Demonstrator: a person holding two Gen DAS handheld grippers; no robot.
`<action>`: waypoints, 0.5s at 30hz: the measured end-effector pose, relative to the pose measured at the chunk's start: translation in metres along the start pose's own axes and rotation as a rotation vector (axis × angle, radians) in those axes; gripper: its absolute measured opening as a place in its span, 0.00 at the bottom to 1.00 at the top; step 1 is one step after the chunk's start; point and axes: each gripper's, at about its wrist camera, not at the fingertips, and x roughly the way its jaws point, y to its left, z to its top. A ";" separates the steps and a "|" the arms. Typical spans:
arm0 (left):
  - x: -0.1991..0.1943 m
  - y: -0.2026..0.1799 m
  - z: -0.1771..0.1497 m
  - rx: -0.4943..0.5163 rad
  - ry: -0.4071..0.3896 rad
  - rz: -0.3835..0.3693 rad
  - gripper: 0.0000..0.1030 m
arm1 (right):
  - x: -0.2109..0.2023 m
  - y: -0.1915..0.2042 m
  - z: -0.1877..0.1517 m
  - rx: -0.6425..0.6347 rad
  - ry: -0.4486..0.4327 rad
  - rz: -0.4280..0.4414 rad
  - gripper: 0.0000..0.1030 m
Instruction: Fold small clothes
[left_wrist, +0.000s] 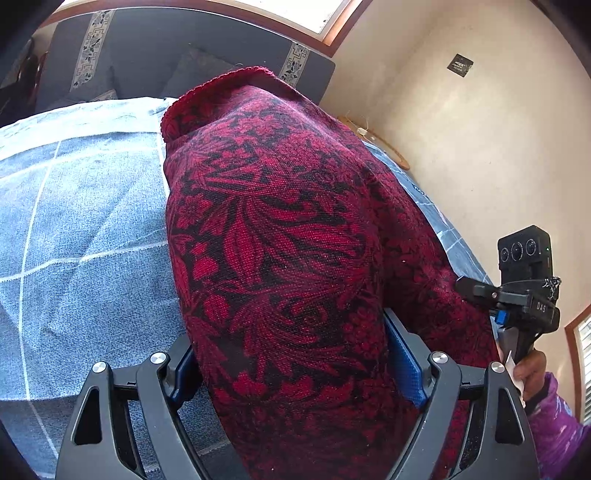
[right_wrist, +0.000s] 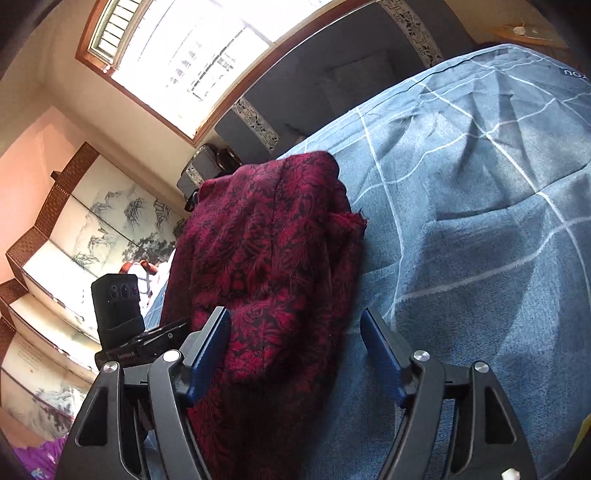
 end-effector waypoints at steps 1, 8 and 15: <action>-0.001 0.000 -0.001 0.001 -0.001 0.001 0.83 | 0.006 -0.002 -0.001 0.010 0.024 -0.012 0.69; 0.000 0.001 0.001 0.006 -0.001 0.004 0.85 | 0.025 0.004 -0.004 0.026 0.104 0.137 0.71; 0.001 0.000 0.002 0.007 -0.004 0.004 0.86 | 0.035 0.002 0.008 0.029 0.121 0.144 0.69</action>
